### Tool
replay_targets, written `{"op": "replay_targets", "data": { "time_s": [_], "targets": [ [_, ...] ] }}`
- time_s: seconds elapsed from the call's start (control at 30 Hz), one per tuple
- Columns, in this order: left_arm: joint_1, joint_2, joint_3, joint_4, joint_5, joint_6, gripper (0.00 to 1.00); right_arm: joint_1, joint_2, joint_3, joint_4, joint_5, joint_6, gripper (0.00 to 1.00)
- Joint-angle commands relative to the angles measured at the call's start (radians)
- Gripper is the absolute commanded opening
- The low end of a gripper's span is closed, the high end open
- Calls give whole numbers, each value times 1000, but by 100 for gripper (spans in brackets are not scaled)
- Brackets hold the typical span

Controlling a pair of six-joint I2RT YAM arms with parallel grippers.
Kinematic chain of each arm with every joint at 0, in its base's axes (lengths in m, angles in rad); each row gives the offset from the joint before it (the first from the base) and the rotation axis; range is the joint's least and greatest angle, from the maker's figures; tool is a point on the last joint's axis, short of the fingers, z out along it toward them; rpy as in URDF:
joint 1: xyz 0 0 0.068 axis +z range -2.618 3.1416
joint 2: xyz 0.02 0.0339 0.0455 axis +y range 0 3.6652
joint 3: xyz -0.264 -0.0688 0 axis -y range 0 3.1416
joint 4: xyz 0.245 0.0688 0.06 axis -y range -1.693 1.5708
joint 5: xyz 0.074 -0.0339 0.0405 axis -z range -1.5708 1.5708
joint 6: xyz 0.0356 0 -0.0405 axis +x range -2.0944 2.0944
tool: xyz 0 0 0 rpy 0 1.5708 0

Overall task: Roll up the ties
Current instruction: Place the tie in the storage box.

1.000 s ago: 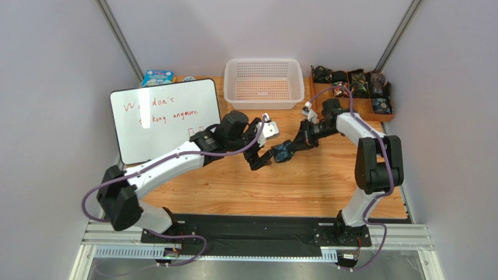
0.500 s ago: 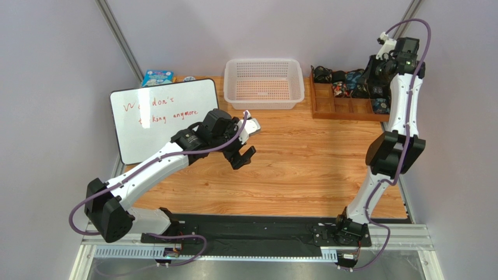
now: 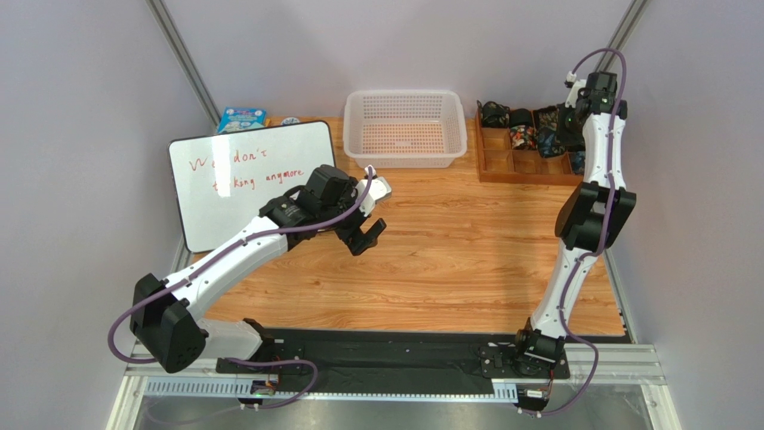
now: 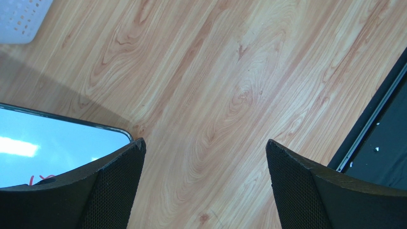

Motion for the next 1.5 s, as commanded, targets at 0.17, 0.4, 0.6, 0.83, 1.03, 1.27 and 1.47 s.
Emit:
{"op": "replay_targets", "data": {
  "time_s": [0.17, 0.4, 0.6, 0.83, 1.03, 1.27, 1.47],
  "targets": [
    [22, 27, -4, 8, 13, -14, 99, -1, 16, 15, 99, 87, -30, 0],
    [33, 41, -8, 11, 26, -11, 100, -12, -7, -54, 95, 83, -37, 0],
    [38, 36, -14, -6, 23, -12, 99, -12, 24, -89, 81, 99, -23, 0],
    [41, 36, -19, -23, 24, -19, 99, -14, 82, -66, 48, 135, -48, 0],
    [41, 52, -13, -26, 35, -26, 99, -30, 125, -25, 14, 126, -53, 0],
    [42, 59, -13, -34, 38, -52, 99, -29, 159, 58, -8, 80, -42, 9],
    [45, 52, -10, -52, 41, -69, 99, -26, 110, 58, -31, 60, -59, 0]
  ]
}}
